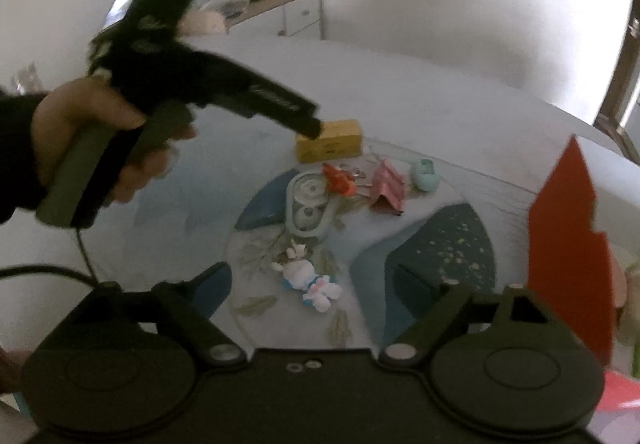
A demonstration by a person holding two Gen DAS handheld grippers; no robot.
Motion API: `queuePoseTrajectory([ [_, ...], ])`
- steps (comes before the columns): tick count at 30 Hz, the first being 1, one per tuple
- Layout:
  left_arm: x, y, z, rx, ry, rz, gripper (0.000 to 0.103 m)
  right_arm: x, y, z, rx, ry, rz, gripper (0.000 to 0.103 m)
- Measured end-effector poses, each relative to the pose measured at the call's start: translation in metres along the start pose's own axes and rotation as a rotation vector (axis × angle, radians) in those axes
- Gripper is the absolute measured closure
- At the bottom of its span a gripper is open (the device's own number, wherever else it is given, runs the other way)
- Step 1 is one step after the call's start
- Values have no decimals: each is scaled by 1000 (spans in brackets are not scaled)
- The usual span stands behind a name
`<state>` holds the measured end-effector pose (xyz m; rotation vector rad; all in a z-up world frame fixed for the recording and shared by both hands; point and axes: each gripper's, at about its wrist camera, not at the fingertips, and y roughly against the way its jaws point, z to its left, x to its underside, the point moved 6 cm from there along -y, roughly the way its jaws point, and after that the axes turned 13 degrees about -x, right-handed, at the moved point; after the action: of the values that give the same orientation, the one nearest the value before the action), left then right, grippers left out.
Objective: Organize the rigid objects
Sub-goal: 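Grasp the yellow box with left tool while right tool grasps the white bunny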
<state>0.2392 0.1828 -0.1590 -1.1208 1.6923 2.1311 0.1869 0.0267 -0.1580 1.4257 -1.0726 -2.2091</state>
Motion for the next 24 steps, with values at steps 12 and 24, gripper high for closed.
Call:
queuePoseTrajectory([
  [12,-5,-47,-7,28,-56,9,21,2,-39,-11,-30,25,99,30],
  [24,-6,-70,-18,40,-117,-2,21,10,-65,-8,-55,105,166,50],
])
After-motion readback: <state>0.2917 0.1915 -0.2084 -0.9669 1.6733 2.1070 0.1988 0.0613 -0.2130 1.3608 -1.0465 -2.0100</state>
